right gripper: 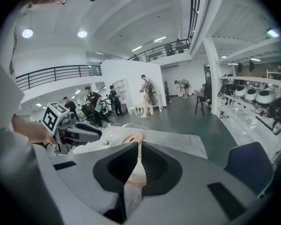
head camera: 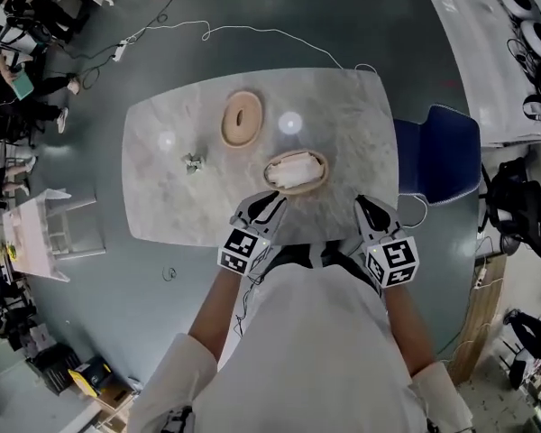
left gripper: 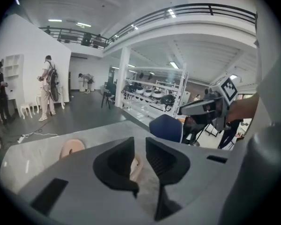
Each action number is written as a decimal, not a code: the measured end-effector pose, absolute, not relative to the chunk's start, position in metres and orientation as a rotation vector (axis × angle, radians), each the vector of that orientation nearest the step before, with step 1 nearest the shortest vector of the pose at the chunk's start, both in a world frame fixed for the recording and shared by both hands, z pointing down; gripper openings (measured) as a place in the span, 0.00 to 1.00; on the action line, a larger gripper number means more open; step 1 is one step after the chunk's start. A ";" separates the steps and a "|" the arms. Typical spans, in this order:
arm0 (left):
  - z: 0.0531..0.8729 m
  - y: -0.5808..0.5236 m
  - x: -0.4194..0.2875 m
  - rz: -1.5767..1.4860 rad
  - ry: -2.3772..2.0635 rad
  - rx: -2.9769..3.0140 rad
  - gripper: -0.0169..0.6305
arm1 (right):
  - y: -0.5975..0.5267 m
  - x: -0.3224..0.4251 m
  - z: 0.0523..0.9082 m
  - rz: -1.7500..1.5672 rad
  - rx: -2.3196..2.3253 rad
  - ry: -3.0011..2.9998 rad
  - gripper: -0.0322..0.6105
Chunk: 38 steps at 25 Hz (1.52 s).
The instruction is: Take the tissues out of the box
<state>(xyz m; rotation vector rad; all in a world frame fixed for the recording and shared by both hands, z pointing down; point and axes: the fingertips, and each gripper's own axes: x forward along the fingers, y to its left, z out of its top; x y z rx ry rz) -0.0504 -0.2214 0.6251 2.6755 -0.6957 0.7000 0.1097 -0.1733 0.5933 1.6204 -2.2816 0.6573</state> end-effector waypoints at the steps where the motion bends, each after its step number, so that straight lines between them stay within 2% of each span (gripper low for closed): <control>1: 0.635 -0.224 -0.047 0.734 -0.662 2.675 0.16 | -0.174 0.110 0.596 0.668 1.628 -2.269 0.12; 12: 0.754 -0.248 -0.016 1.135 -0.310 2.646 0.19 | -0.175 0.102 0.621 0.787 1.721 -2.154 0.12; 23: 0.856 -0.262 -0.010 1.705 -0.027 2.617 0.25 | -0.174 0.102 0.644 0.864 1.772 -2.076 0.12; 38: 0.920 -0.272 -0.010 1.985 0.089 2.501 0.26 | -0.169 0.116 0.664 0.958 1.839 -2.010 0.12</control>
